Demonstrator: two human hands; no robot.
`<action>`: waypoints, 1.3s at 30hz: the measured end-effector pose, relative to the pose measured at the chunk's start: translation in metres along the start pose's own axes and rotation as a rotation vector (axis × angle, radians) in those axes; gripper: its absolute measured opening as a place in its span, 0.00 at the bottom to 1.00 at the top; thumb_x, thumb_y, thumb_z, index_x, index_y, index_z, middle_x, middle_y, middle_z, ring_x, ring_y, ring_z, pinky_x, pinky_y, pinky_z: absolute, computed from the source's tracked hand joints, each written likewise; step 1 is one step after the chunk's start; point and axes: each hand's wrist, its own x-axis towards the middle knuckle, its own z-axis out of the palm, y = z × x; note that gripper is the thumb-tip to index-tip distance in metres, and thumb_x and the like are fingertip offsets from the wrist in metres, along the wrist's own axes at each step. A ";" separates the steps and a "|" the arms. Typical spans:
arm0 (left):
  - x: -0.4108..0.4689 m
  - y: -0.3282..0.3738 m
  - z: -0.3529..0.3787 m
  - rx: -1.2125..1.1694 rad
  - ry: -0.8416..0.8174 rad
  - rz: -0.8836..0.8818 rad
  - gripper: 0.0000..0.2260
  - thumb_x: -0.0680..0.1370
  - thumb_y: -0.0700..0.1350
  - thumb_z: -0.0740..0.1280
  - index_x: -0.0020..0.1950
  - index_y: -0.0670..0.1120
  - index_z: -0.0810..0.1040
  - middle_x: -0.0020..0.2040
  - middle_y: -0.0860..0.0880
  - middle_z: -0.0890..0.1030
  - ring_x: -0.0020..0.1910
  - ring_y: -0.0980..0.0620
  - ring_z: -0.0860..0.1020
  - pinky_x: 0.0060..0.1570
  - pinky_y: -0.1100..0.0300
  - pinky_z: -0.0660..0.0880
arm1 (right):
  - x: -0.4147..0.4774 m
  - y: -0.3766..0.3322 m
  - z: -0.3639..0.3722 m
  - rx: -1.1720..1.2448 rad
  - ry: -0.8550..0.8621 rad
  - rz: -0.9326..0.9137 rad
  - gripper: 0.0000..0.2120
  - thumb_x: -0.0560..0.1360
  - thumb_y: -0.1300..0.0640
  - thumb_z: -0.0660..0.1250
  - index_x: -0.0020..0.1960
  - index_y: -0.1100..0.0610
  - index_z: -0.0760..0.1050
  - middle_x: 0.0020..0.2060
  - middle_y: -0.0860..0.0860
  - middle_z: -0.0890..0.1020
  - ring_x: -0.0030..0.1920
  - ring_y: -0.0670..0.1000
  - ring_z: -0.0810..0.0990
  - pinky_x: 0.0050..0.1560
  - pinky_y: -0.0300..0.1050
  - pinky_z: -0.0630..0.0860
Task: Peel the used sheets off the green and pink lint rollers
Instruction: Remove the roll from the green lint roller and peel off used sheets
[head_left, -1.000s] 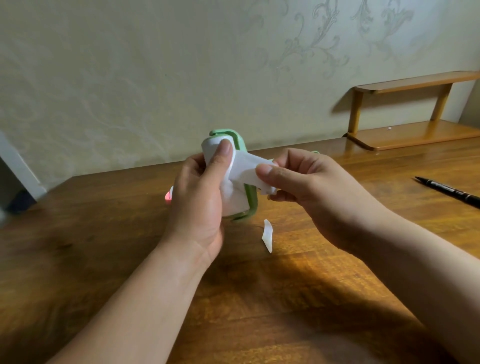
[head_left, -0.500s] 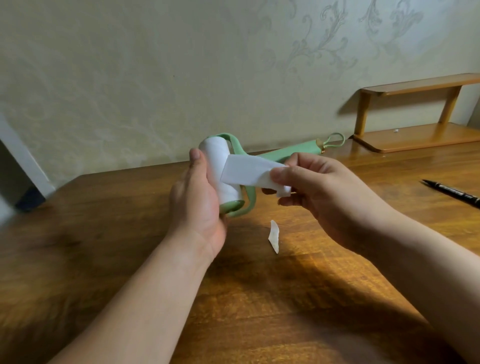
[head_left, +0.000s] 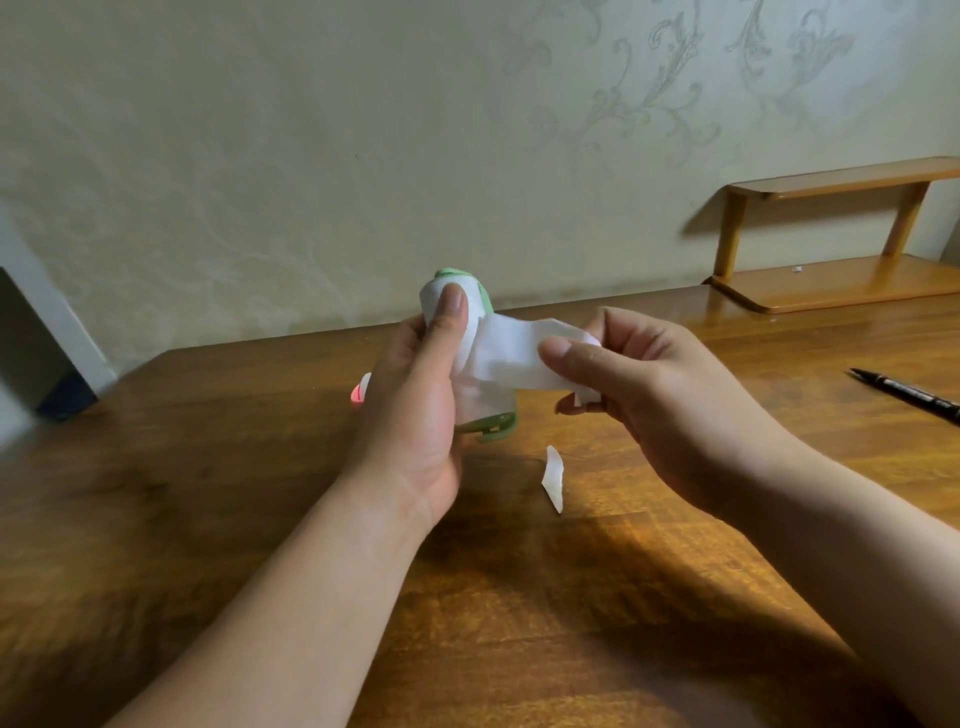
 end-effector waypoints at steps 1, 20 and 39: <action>0.000 0.000 0.000 -0.002 -0.009 -0.001 0.27 0.78 0.64 0.72 0.69 0.46 0.84 0.60 0.42 0.90 0.59 0.40 0.89 0.55 0.48 0.82 | -0.001 0.000 0.000 -0.032 0.006 -0.016 0.16 0.73 0.45 0.75 0.39 0.55 0.76 0.34 0.45 0.81 0.39 0.45 0.80 0.47 0.46 0.81; 0.003 0.001 -0.008 -0.091 -0.114 -0.080 0.26 0.87 0.66 0.61 0.59 0.50 0.91 0.52 0.44 0.89 0.49 0.49 0.88 0.48 0.53 0.86 | -0.002 0.005 0.000 -0.013 -0.029 -0.178 0.17 0.75 0.49 0.74 0.33 0.57 0.75 0.32 0.52 0.76 0.37 0.45 0.76 0.40 0.35 0.74; 0.015 0.006 -0.018 -0.352 -0.035 -0.089 0.20 0.87 0.58 0.67 0.73 0.49 0.85 0.65 0.40 0.87 0.61 0.40 0.89 0.53 0.45 0.86 | 0.007 0.009 -0.012 0.255 0.018 -0.038 0.20 0.74 0.59 0.77 0.29 0.51 0.73 0.36 0.50 0.81 0.46 0.51 0.86 0.42 0.45 0.84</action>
